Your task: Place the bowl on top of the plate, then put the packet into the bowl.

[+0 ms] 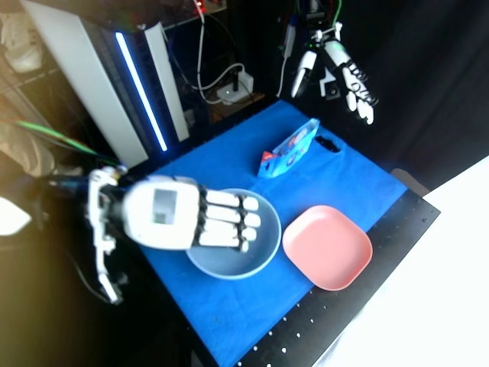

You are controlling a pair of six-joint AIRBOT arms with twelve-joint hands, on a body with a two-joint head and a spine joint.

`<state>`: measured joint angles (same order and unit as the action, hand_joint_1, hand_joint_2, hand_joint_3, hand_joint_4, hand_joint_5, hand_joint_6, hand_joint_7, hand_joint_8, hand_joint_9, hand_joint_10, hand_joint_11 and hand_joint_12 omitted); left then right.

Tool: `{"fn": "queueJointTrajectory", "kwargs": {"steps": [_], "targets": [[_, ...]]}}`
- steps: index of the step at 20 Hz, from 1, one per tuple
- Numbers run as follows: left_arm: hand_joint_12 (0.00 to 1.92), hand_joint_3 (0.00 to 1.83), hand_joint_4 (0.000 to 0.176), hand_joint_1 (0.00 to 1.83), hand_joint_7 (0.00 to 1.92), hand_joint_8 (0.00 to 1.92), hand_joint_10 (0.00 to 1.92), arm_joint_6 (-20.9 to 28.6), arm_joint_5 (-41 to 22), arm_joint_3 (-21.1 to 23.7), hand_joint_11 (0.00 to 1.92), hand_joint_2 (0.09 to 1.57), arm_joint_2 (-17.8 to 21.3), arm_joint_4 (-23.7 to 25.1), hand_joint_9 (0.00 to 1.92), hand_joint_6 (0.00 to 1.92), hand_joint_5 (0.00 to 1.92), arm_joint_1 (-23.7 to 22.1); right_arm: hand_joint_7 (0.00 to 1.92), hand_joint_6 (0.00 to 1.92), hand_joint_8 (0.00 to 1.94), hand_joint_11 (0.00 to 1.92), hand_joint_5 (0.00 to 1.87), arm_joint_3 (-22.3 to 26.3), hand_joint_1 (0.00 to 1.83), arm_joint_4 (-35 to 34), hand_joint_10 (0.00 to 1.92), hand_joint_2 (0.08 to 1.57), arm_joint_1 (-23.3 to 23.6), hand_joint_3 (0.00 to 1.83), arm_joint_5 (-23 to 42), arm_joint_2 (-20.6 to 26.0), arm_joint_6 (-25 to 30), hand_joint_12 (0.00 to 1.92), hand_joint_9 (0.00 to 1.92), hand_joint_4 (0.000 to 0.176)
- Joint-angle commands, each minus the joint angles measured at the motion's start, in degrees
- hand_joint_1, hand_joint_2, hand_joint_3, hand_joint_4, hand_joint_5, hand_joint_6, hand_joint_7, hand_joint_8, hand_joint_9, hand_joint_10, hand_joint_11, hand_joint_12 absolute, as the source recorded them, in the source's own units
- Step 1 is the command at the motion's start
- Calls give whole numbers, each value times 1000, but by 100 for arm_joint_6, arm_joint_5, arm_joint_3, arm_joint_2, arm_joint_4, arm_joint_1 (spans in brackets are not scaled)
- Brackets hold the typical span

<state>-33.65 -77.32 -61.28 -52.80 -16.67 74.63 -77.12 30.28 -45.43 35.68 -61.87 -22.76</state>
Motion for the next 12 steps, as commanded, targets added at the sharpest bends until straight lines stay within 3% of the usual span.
{"fn": "queueJointTrajectory", "kwargs": {"steps": [1, 2, 3, 5, 6, 7, 8, 9, 10, 11, 12], "targets": [[340, 2, 107, 561, 137, 3, 2, 34, -712, -5, 0, 1018, -55, -37, 94, 0, 144, -40, 416, 0, 2, 337, 381, -41, 878, -149, 5, 1026, 60, 0, 487, -72, 13, 821, 556, 13], [366, 1, 108, 573, 131, 1, 1, 37, -711, -11, 0, 1015, -62, -36, 87, 2, 151, -40, 446, 7, 10, 342, 400, -89, 951, -143, 8, 1046, 62, 4, 460, -126, 13, 808, 569, 12], [319, 1, 110, 572, 110, 1, 2, 38, -711, -13, 0, 1017, -63, -36, 66, 1, 143, -41, 496, 8, 10, 364, 445, -110, 951, -141, 14, 1184, 65, 13, 439, -147, 13, 793, 628, 1], [312, 0, 112, 582, 104, 1, 4, 38, -711, -12, 0, 1010, -65, -35, 66, 1, 143, -41, 668, 12, 11, 460, 603, -144, 1118, -137, 12, 1346, 72, 5, 401, -166, 13, 744, 742, 0], [324, 0, 111, 580, 105, 1, 3, 38, -709, -12, 0, 1012, -72, -35, 68, 1, 143, -41, 653, 15, 1202, 537, 721, -157, 1260, -137, 13, 1304, 81, 0, 396, -177, 13, 693, 838, 0], [323, 0, 116, 596, 112, 3, 5, 38, -707, -12, 0, 1006, -78, -35, 76, 3, 150, -41, 723, 18, 564, 559, 792, -185, 1366, -137, 13, 1353, 101, 4, 390, -206, 13, 691, 884, 0], [365, 0, 101, 605, 116, 3, 7, 38, -707, -13, 0, 1006, -83, -36, 90, 3, 154, -40, 873, 28, 224, 551, 875, -216, 1390, -138, 19, 1383, 123, 4, 385, -242, 13, 841, 933, 0], [343, 0, 92, 611, 114, 1, 4, 38, -712, -14, 0, 1007, -87, -37, 89, 1, 153, -40, 909, 19, 94, 499, 880, -295, 1306, -149, 13, 1436, 168, 7, 374, -317, 13, 1002, 937, 0], [387, 0, 83, 586, 120, 1, 5, 39, -719, -15, 0, 1012, -87, -37, 102, 2, 159, -39, 850, 1132, 949, 485, 753, -358, 1186, -206, 37, 1272, 180, 4, 369, -369, 13, 1148, 977, 0], [399, 1, 86, 575, 124, 2, 5, 39, -720, -16, 0, 1013, -87, -37, 106, 0, 157, -39, 796, 1419, 1186, 466, 695, -396, 1147, -256, 46, 1259, 184, 5, 369, -395, 13, 1209, 996, 2], [382, 1, 85, 574, 122, 1, 2, 39, -724, -19, 0, 1014, -87, -37, 104, 0, 146, -39, 900, 1331, 632, 414, 751, -432, 1066, -334, 52, 1242, 186, 3, 369, -418, 13, 1231, 1014, 0]]}}
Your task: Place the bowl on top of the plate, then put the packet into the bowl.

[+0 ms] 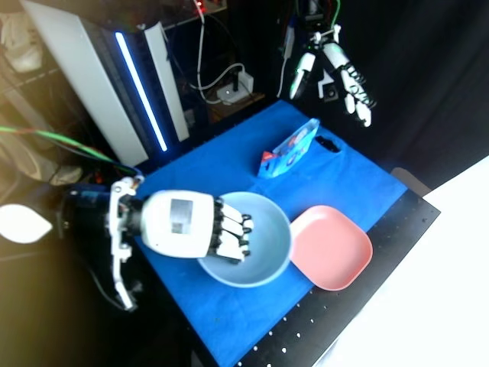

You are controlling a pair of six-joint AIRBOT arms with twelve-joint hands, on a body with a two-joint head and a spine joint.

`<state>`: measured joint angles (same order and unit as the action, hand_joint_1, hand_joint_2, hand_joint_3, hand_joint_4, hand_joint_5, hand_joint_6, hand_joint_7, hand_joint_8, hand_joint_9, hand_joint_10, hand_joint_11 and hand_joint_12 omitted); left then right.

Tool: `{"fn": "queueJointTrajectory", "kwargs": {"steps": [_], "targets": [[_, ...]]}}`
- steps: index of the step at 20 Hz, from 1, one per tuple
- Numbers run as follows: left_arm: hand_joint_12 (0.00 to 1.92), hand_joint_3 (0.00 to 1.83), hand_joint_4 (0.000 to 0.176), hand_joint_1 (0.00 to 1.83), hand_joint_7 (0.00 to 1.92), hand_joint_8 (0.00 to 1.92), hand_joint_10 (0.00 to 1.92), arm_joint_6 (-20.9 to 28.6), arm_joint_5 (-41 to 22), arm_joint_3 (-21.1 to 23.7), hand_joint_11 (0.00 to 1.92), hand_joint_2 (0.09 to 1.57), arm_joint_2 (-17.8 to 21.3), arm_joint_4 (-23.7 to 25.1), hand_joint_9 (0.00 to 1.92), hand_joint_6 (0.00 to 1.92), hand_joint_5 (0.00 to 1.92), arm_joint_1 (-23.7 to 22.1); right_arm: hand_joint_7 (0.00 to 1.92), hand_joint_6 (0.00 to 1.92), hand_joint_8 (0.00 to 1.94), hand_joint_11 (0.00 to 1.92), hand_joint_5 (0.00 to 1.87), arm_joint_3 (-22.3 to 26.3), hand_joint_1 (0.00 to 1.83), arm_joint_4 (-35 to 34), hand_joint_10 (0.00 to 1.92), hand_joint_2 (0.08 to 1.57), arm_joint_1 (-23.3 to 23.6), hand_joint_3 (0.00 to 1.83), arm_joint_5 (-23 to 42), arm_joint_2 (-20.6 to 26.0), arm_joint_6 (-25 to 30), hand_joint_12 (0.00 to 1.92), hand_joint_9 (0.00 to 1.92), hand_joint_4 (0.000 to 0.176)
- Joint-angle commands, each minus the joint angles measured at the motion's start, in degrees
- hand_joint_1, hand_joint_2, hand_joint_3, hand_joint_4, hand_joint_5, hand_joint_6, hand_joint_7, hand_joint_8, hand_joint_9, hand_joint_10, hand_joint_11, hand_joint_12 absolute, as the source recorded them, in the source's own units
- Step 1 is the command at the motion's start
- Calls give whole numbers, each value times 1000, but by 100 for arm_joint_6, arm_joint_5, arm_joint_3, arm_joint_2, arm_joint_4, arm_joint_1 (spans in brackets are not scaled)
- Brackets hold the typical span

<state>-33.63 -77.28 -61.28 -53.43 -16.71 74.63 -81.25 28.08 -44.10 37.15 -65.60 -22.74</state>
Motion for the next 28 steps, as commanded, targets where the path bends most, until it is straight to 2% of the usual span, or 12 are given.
{"fn": "queueJointTrajectory", "kwargs": {"steps": [1, 2, 4, 5, 7, 9, 10, 14, 19, 22, 25, 28], "targets": [[378, 0, 88, 570, 121, 0, 2, 38, -736, -20, 0, 1012, -23, -33, 104, 0, 142, -39, 933, 1256, 886, 384, 858, -41, 1175, -171, 62, 1177, 52, 0, 222, -50, 10, 1270, 1039, 0], [377, 0, 93, 564, 119, 0, 0, 42, -741, -17, 0, 1009, -23, -33, 99, 2, 146, -39, 1047, 1105, 837, 431, 932, -59, 1330, -241, 1031, 1120, 52, 25, 223, -50, 10, 1289, 838, 0], [412, 0, 89, 578, 129, 2, 4, 42, -748, -14, 0, 1007, -23, -34, 115, 4, 159, -37, 940, 1256, 1169, 456, 861, -71, 1355, -302, 1303, 1168, 52, 14, 223, -48, 11, 1435, 720, 0], [416, 0, 87, 584, 128, 1, 2, 43, -755, -12, 0, 1008, -23, -34, 112, 2, 157, -36, 750, 1351, 1630, 526, 948, -73, 1316, -314, 1454, 988, 52, 638, 224, -47, 11, 1618, 829, 0], [403, 0, 90, 580, 131, 1, 3, 45, -769, -9, 0, 1011, -22, -34, 116, 0, 154, -34, 1225, 1883, 1904, 1011, 1059, -70, 53, -321, 1902, 1461, 52, 276, 226, -46, 11, 1909, 1243, 0], [399, 1, 88, 585, 138, 2, 3, 48, -773, -8, 0, 1013, -22, -36, 122, 1, 155, -30, 1324, 1919, 1940, 1403, 1068, -57, 1, -329, 1920, 1567, 52, 93, 230, -46, 11, 1921, 1462, 0], [402, 2, 85, 582, 135, 1, 3, 52, -781, -7, 0, 1016, -22, -36, 123, 0, 150, -25, 1351, 1921, 1941, 1496, 633, -22, 534, -359, 1921, 1239, 52, 539, 247, -46, 11, 1921, 1503, 79], [427, 4, 77, 552, 130, 0, 0, 54, -784, -2, 0, 1022, -24, -43, 122, 1, 152, -18, 1408, 1921, 1941, 1622, 774, 34, 938, -568, 1921, 798, 63, 1241, 597, -27, 11, 1921, 1585, 0], [401, 1, 92, 553, 123, 2, 3, 57, -796, 0, 0, 1026, -25, -46, 110, 0, 146, -9, 1251, 1921, 1941, 1474, 703, 65, 958, -586, 1921, 875, 212, 1101, 727, 19, 11, 1921, 1426, 0], [392, 1, 92, 575, 115, 2, 3, 58, -798, 0, 0, 1029, -27, -47, 93, 3, 149, -9, 1254, 1921, 1941, 1509, 1046, 64, 798, -586, 1921, 1387, 272, 274, 753, 25, 11, 1921, 1440, 0], [356, 0, 100, 567, 119, 5, 6, 59, -798, 0, 0, 1021, -27, -47, 95, 4, 144, -9, 1240, 1921, 1941, 1507, 682, 63, 909, -580, 1921, 916, 392, 1033, 813, 31, 10, 1921, 1435, 0], [329, 0, 101, 552, 111, 0, 1, 59, -801, -1, 0, 1024, -28, -47, 90, 1, 140, -9, 1269, 1921, 1941, 1528, 1032, 64, 766, -559, 1921, 1429, 524, 172, 909, 41, 10, 1921, 1466, 0]]}}
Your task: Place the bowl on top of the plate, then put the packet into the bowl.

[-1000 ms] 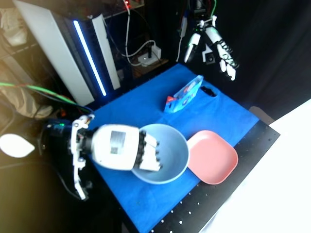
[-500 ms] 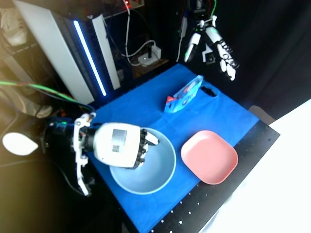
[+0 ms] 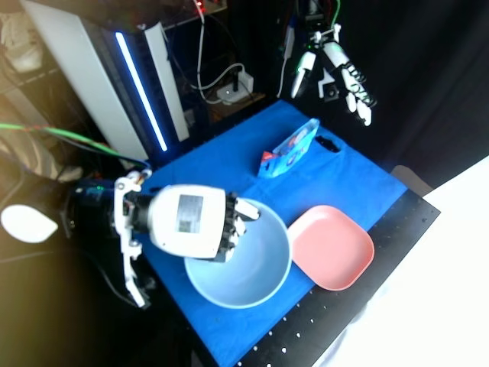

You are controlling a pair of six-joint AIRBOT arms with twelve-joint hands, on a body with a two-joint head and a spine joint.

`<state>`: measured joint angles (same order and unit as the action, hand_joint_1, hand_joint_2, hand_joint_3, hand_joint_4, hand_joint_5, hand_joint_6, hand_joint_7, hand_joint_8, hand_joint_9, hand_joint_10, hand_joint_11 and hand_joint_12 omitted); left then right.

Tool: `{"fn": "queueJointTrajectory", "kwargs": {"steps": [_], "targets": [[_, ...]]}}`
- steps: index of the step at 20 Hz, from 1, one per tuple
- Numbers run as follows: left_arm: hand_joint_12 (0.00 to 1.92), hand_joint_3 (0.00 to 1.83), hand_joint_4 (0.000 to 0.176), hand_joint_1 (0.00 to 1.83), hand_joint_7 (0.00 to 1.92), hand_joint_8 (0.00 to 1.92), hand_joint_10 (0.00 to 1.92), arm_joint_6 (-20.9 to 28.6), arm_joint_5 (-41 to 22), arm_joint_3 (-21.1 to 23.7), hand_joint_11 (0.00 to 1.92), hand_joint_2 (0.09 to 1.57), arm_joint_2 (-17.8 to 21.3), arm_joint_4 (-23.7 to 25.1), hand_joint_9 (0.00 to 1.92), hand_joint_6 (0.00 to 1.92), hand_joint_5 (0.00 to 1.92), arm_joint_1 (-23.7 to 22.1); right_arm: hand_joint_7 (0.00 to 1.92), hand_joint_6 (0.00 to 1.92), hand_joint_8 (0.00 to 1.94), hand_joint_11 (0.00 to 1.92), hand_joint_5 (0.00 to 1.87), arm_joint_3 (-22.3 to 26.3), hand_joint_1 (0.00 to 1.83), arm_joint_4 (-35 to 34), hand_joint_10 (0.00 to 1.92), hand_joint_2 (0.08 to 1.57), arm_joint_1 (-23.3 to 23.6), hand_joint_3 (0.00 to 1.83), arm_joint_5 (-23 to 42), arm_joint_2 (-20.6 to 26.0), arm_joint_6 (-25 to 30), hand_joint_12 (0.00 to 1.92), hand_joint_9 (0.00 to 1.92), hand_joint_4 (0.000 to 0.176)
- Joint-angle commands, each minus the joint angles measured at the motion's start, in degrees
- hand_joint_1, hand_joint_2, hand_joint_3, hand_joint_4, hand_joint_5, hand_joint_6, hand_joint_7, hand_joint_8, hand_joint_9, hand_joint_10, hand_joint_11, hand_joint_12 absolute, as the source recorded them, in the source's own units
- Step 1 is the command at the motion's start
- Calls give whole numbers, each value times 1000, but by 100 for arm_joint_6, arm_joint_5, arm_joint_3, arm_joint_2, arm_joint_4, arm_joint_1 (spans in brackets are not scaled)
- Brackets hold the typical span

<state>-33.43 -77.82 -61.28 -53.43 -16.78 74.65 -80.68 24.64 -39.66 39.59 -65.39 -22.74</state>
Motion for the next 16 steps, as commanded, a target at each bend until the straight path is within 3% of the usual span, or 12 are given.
{"fn": "queueJointTrajectory", "kwargs": {"steps": [1, 2, 5, 6, 7, 9, 10, 11, 12, 14, 15, 16], "targets": [[366, 0, 101, 554, 115, 1, 4, 39, -748, -1, 0, 1026, -29, -41, 101, 0, 140, -12, 1278, 1921, 1941, 1533, 1045, 7, 763, -207, 1921, 1473, 137, 99, 680, 26, 10, 1921, 1467, 0], [440, 0, 91, 540, 128, 3, 6, 39, -749, -1, 0, 1026, -31, -41, 121, 1, 144, -12, 1311, 1921, 1941, 1542, 1087, 6, 598, -205, 1921, 1489, 174, 44, 685, 29, 10, 1921, 1482, 0], [411, 0, 93, 553, 133, 2, 3, 39, -750, -2, 0, 1018, -40, -42, 122, 2, 149, -11, 1332, 1921, 1941, 1571, 1081, 0, 721, -203, 1921, 1545, 355, 28, 696, 30, 9, 1921, 1506, 0], [429, 0, 86, 545, 134, 1, 2, 39, -750, -4, 0, 1022, -46, -42, 124, 1, 149, -11, 1296, 1921, 1941, 1543, 565, -32, 755, -199, 1921, 1504, 427, 12, 696, 29, 8, 1921, 1477, 0], [380, 0, 95, 570, 124, 1, 2, 39, -750, -6, 0, 1017, -47, -42, 109, 1, 152, -11, 1268, 1921, 1941, 1519, 459, -79, 743, -187, 1921, 1496, 485, 11, 696, 29, 8, 1921, 1446, 0], [416, 0, 84, 569, 147, 2, 3, 39, -747, -15, 0, 1005, -51, -42, 130, 1, 165, -12, 1238, 1921, 1941, 1507, 425, -223, 778, -165, 1921, 1493, 597, 24, 692, -78, 8, 1921, 1428, 0], [408, 0, 88, 547, 141, 0, 0, 40, -742, -20, 0, 1012, -53, -42, 125, 0, 156, -12, 1284, 1921, 1941, 1523, 894, -343, 602, -166, 1921, 1490, 649, 16, 687, -212, 8, 1921, 1459, 0], [354, 1, 91, 564, 123, 0, 0, 40, -741, -23, 0, 1013, -53, -42, 102, 0, 154, -13, 1327, 1921, 1941, 1542, 1061, -438, 458, -169, 1921, 1501, 706, 14, 680, -313, 8, 1921, 1495, 0], [366, 0, 100, 574, 115, 1, 1, 40, -741, -24, 0, 1012, -53, -42, 88, 0, 153, -13, 1364, 1921, 1941, 1540, 1137, -547, 311, -169, 1921, 1557, 765, 31, 652, -455, 8, 1921, 1517, 0], [369, 1, 108, 551, 113, 0, 0, 42, -735, -31, 0, 1015, -53, -38, 84, 1, 151, -17, 1390, 1921, 1941, 1569, 1201, -720, 509, -168, 1921, 1570, 873, 208, 574, -691, 8, 1921, 1548, 0], [366, 2, 100, 550, 115, 1, 3, 46, -733, -37, 0, 1017, -54, -35, 92, 0, 147, -23, 1135, 1918, 1941, 1519, 1006, -819, 1037, -166, 1921, 782, 928, 1328, 517, -835, 8, 1921, 1509, 9], [396, 1, 92, 565, 123, 2, 6, 46, -727, -46, 0, 1015, -58, -33, 106, 2, 157, -32, 1139, 1864, 1941, 1512, 1060, -891, 1172, -165, 1921, 546, 964, 1659, 481, -944, 8, 1921, 1485, 52]]}}
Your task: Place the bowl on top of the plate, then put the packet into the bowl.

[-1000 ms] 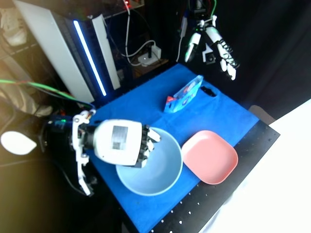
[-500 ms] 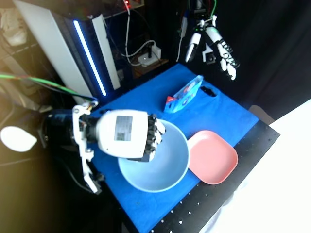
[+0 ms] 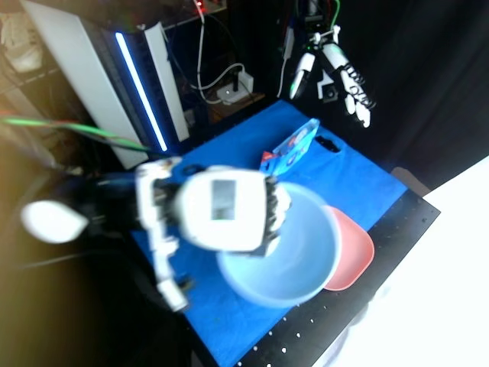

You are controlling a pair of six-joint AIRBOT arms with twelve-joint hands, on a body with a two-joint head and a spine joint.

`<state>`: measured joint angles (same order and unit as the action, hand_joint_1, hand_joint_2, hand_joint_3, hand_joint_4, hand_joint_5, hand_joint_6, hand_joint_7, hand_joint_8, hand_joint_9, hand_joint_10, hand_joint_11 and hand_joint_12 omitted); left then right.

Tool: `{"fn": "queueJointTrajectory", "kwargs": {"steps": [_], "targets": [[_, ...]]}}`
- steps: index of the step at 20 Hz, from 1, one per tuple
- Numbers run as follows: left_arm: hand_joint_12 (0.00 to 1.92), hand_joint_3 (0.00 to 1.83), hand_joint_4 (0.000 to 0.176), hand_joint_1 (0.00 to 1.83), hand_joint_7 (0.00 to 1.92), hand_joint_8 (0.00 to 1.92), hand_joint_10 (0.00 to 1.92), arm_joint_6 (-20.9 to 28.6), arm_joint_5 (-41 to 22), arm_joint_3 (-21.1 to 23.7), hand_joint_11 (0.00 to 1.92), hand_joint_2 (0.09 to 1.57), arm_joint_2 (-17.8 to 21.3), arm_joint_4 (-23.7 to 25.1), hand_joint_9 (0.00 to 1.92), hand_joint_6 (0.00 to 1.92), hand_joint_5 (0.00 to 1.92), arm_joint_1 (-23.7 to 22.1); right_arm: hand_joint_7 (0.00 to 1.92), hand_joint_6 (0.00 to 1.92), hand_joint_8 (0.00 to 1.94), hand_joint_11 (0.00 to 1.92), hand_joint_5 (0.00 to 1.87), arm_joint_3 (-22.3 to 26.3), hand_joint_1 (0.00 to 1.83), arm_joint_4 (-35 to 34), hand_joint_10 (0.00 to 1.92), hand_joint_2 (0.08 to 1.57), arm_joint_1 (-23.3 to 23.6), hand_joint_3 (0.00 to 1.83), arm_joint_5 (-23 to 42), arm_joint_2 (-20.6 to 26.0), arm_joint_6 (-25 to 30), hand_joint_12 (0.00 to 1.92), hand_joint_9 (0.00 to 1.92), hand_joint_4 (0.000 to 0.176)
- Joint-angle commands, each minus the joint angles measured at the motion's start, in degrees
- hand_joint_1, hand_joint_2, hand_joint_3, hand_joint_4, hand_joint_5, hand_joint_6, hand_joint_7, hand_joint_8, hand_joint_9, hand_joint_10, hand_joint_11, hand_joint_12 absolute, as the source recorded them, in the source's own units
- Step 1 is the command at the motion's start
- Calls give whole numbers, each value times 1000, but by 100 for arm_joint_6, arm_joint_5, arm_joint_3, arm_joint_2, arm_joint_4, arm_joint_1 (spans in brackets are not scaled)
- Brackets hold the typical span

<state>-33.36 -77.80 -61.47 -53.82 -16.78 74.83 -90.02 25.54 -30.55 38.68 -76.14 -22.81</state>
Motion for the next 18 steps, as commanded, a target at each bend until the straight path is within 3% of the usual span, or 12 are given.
{"fn": "queueJointTrajectory", "kwargs": {"steps": [1, 5, 6, 7, 8, 9, 10, 12, 13, 15, 17, 18], "targets": [[383, 0, 98, 582, 122, 0, 3, 41, -713, -37, 0, 1013, -20, -22, 107, 0, 152, -68, 1353, 1919, 1941, 1523, 1193, -76, 708, -235, 1921, 1299, 126, 604, 481, -53, 15, 1921, 1482, 93], [399, 0, 110, 578, 145, 4, 7, 44, -689, -56, 0, 1004, -20, -6, 129, 0, 142, -94, 1390, 1921, 1941, 1501, 1120, -352, 442, -150, 1921, 1567, 245, 117, 275, -428, 15, 1921, 1494, 107], [401, 0, 108, 574, 152, 6, 9, 45, -684, -64, 0, 1007, -21, 7, 136, 0, 134, -110, 1370, 1921, 1941, 1527, 1048, -466, 1092, -117, 1921, 1296, 277, 118, 177, -573, 15, 1921, 1541, 106], [401, 1, 110, 572, 163, 10, 11, 45, -676, -70, 0, 1009, -22, 15, 145, 0, 132, -123, 1364, 1921, 1941, 1514, 1055, -516, 1318, -102, 1921, 1213, 289, 93, 117, -640, 15, 1921, 1529, 105], [382, 1, 116, 566, 163, 6, 8, 47, -658, -83, 0, 1011, -28, 30, 145, 0, 127, -144, 1361, 1921, 1941, 1510, 1013, -609, 1419, -89, 1921, 1169, 295, 30, 36, -742, 15, 1921, 1528, 33], [373, 0, 120, 581, 160, 3, 5, 48, -646, -91, 0, 1002, -29, 40, 142, 1, 127, -157, 1357, 1921, 1941, 1524, 1001, -682, 1443, -86, 1921, 1227, 296, 25, -14, -822, 15, 1921, 1531, 0], [368, 0, 118, 587, 161, 3, 4, 51, -645, -93, 0, 1001, -29, 47, 143, 0, 125, -165, 1357, 1921, 1941, 1547, 1048, -748, 1489, -70, 1921, 1281, 296, 44, -55, -892, 15, 1921, 1534, 0], [410, 0, 109, 584, 191, 5, 7, 59, -668, -96, 0, 998, -29, 54, 164, 3, 133, -174, 1395, 1921, 1941, 1578, 1192, -812, 1435, 13, 1921, 1176, 294, 552, -260, -966, 15, 1921, 1523, 0], [378, 0, 98, 588, 180, 4, 4, 63, -674, -97, 0, 993, -28, 54, 150, 2, 136, -174, 928, 1921, 1941, 1549, 1169, -835, 1363, 16, 1921, 839, 293, 1107, -321, -966, 15, 1921, 1491, 0], [311, 0, 105, 597, 161, 1, 1, 64, -672, -98, 0, 986, -29, 54, 132, 0, 133, -176, 1340, 1921, 1941, 1601, 1169, -881, 1334, 20, 1921, 1118, 289, 691, -414, -991, 15, 1921, 1538, 0], [387, 0, 95, 600, 172, 3, 5, 69, -675, -96, 0, 986, -29, 54, 153, 2, 144, -176, 1301, 1921, 1941, 1530, 1112, -921, 1282, 20, 1921, 1292, 287, 433, -469, -1036, 15, 1921, 1459, 0], [376, 0, 102, 607, 177, 2, 3, 71, -676, -96, 0, 985, -29, 54, 154, 1, 145, -176, 1168, 1590, 1779, 1344, 1032, -922, 1301, 20, 1858, 1388, 283, 306, -471, -1038, 15, 1921, 1288, 0]]}}
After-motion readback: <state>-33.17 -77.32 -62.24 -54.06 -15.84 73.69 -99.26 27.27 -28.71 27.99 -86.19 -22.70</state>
